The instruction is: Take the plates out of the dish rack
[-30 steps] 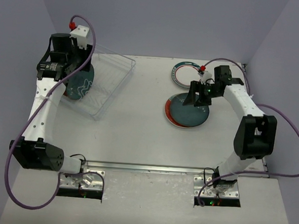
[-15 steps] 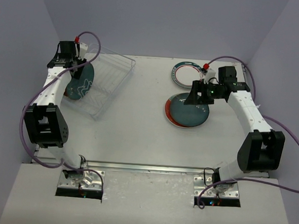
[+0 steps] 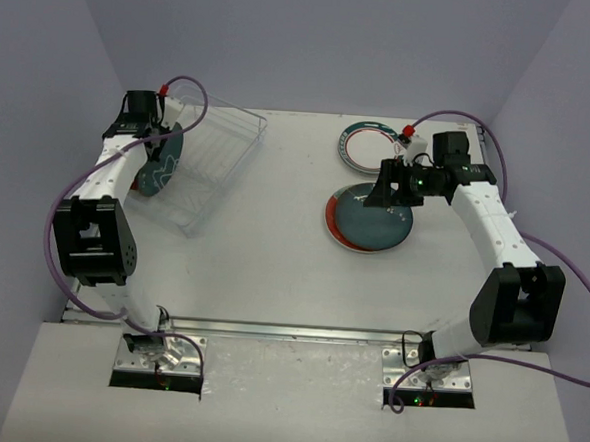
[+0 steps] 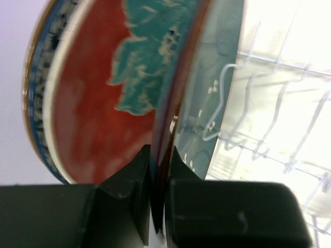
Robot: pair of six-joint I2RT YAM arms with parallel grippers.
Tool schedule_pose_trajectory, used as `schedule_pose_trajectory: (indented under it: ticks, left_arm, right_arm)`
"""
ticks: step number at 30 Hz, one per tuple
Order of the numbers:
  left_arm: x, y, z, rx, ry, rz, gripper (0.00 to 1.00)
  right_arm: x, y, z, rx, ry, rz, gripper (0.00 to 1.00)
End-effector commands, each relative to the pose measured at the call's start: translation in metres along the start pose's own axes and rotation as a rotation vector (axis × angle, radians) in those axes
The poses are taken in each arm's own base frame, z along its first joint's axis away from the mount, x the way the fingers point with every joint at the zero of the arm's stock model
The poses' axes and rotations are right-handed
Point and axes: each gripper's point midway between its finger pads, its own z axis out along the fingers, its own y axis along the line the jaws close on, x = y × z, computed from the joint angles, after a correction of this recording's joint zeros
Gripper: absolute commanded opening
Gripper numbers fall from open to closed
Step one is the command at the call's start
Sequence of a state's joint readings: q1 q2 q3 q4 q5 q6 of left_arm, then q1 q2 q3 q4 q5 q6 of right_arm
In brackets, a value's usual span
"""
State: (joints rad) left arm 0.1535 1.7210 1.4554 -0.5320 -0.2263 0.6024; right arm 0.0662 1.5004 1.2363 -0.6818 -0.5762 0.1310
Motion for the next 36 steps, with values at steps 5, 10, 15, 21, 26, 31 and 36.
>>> schedule_pose_trajectory:
  ticks: [5, 10, 15, 21, 26, 31, 36]
  left_arm:
    - [-0.055, 0.055, -0.043, -0.183, -0.212, -0.052, 0.00]
    - [-0.091, 0.095, -0.100, -0.292, -0.362, -0.069, 0.00]
    - [-0.128, 0.116, -0.163, -0.295, -0.527, -0.085, 0.00]
    - [-0.151, 0.102, -0.230, -0.154, -0.706, -0.074, 0.00]
    - [-0.146, 0.017, -0.267, 0.295, -0.814, -0.010, 0.00]
    - [-0.117, -0.072, -0.288, 0.762, -0.783, -0.038, 0.00]
    - [-0.092, -0.143, -0.302, 1.088, -0.697, -0.040, 0.00]
  right_arm:
    - [-0.006, 0.002, -0.006, 0.002, -0.044, -0.036, 0.80]
    - [-0.008, 0.004, -0.007, -0.002, -0.050, -0.033, 0.80]
    - [-0.010, 0.005, -0.005, -0.008, -0.053, -0.030, 0.80]
    - [-0.014, 0.011, -0.007, -0.032, -0.077, -0.038, 0.79]
    - [-0.028, 0.036, -0.017, -0.128, -0.162, -0.087, 0.79]
    - [-0.037, 0.075, -0.029, -0.262, -0.220, -0.160, 0.80]
    - [-0.035, 0.123, -0.031, -0.359, -0.217, -0.283, 0.80]
